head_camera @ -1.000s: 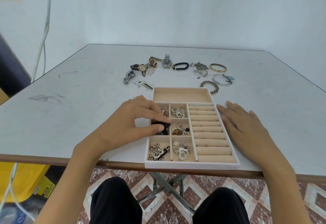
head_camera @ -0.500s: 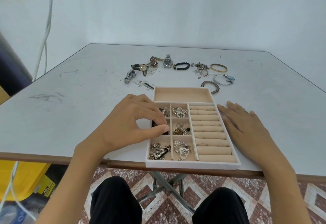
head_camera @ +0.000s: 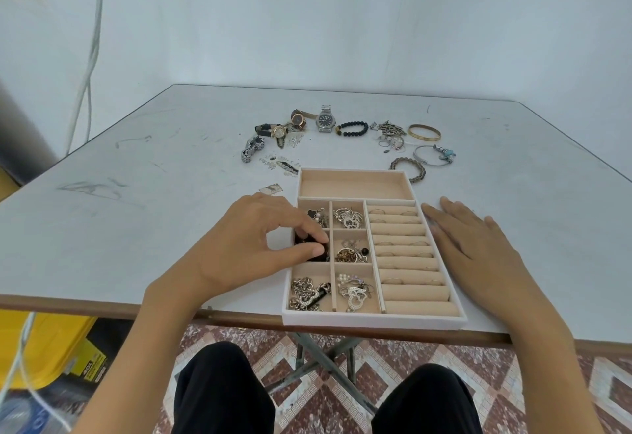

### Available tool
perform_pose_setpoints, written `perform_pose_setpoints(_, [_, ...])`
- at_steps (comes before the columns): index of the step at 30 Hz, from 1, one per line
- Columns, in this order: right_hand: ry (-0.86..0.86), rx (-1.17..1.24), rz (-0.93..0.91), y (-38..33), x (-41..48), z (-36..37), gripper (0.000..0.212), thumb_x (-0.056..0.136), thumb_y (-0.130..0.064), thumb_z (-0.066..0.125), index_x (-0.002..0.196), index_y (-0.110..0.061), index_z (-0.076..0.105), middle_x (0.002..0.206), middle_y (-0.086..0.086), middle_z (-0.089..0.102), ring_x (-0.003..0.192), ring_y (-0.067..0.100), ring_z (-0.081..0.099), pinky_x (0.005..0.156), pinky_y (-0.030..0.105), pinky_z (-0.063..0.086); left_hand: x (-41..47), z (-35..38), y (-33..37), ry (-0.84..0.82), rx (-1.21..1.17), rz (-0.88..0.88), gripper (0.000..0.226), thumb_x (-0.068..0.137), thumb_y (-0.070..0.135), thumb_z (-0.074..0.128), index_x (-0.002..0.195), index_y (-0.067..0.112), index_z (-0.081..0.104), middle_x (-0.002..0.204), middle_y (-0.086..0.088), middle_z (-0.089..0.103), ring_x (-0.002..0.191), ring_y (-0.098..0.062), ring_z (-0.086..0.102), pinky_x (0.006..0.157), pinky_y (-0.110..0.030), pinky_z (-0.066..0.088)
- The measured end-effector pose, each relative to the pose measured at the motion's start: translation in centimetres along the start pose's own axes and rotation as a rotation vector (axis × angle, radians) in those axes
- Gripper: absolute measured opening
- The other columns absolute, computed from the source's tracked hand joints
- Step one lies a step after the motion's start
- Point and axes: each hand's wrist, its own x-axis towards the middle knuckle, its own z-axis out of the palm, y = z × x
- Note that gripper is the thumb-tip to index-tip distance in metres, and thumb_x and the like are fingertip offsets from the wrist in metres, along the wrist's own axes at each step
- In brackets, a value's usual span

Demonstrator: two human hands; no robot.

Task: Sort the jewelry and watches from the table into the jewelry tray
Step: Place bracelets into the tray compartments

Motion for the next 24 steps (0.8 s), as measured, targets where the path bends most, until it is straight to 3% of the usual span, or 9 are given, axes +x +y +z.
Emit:
perform_pose_setpoints(12, [0.012,-0.002,-0.008,0.2,0.1,0.1,0.047,0.102,-0.041,0.022,0.148,-0.035,0.027,0.159,-0.008,0.016,0.147,0.008,0.008,0.118,0.034,0.000,0.3,0.1,-0.1,-0.038,-0.024,-0.026,0.008,0.081,0.026,0.074,0.086,0.021,0.078,0.093,0.014,0.071,0.094,-0.006,0.065,0.087,-0.028,0.049])
perform_pose_setpoints(17, [0.007,0.001,-0.016,0.2,0.1,0.2,0.047,0.102,-0.040,0.022,0.148,-0.035,0.029,0.159,-0.008,0.018,0.147,0.008,0.009,0.118,0.034,0.001,0.3,-0.1,0.1,-0.049,-0.087,-0.057,0.012,0.085,0.031,0.070,0.086,0.021,0.077,0.095,0.012,0.071,0.095,-0.011,0.065,0.089,-0.031,0.049])
perform_pose_setpoints(20, [0.002,-0.022,-0.024,0.1,0.2,-0.3,0.046,0.102,-0.040,0.024,0.147,-0.035,0.031,0.158,-0.008,0.021,0.146,0.009,0.014,0.118,0.035,0.007,0.6,-0.3,0.1,-0.046,-0.127,-0.079,0.011,0.085,0.028,0.070,0.087,0.020,0.077,0.095,0.009,0.071,0.095,-0.016,0.066,0.090,-0.033,0.048])
perform_pose_setpoints(24, [-0.034,-0.075,-0.018,0.0,0.7,-1.7,0.043,0.100,-0.042,0.032,0.142,-0.038,0.040,0.153,-0.012,0.031,0.141,0.009,0.026,0.111,0.033,0.022,1.6,-1.0,-0.4,-0.045,-0.147,-0.110,0.013,0.085,0.028,0.068,0.088,0.018,0.076,0.093,0.009,0.072,0.097,-0.012,0.066,0.094,-0.026,0.046])
